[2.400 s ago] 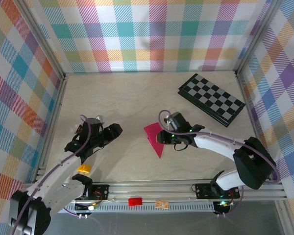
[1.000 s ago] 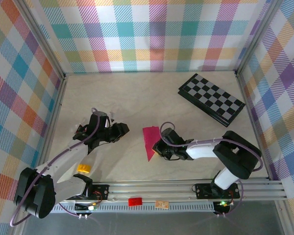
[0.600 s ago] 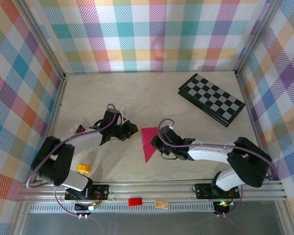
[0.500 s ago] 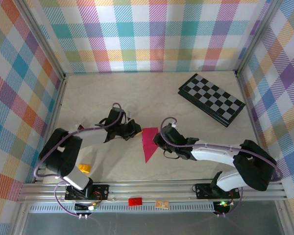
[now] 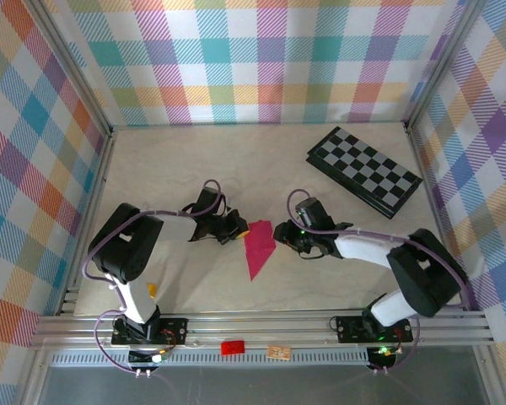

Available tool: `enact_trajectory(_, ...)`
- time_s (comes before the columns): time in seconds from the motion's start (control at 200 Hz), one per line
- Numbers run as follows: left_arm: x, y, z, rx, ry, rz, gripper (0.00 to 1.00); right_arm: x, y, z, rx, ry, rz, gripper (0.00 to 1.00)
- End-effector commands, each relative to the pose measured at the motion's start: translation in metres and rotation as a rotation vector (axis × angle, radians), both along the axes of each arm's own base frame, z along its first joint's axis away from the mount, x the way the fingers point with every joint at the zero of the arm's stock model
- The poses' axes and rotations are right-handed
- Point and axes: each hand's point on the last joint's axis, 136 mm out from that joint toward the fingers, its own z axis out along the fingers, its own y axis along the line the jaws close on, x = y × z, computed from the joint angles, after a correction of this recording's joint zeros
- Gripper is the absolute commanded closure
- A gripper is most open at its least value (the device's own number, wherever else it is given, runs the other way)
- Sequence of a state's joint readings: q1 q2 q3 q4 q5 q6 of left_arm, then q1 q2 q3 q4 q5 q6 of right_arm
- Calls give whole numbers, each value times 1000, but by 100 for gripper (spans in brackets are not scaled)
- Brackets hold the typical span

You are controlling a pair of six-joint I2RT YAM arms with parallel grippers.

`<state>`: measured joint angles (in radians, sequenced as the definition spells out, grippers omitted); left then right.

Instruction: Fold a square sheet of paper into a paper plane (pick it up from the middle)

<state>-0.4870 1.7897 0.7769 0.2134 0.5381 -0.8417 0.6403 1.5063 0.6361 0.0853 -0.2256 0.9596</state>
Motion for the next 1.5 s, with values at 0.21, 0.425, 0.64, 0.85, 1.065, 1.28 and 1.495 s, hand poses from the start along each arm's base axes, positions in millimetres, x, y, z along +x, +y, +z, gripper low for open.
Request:
enact_trajectory(0.21, -7, 3, -20, 19, 7, -22, 98, -10, 22, -9, 86, 133, 99, 47)
enact_trajectory(0.425, -12, 0, -24, 7, 9, -62, 98, -5, 29, -3, 140, 108, 118, 52)
enact_trajectory(0.64, -10, -3, -23, 1, -8, -93, 98, 7, 37, 11, 203, 52, 210, 55)
enact_trajectory(0.85, -9, -4, -22, -1, -20, -103, 97, 20, 36, 10, 236, 57, 233, 56)
enact_trajectory(1.065, -7, -6, -21, -6, -27, -112, 97, 31, 38, 8, 274, 65, 276, 65)
enact_trajectory(1.28, -7, -7, -19, -11, -29, -116, 97, 36, 40, 3, 283, 91, 312, 73)
enact_trajectory(1.495, -5, -8, -16, -14, -36, -116, 97, 34, 37, -4, 261, 113, 327, 87)
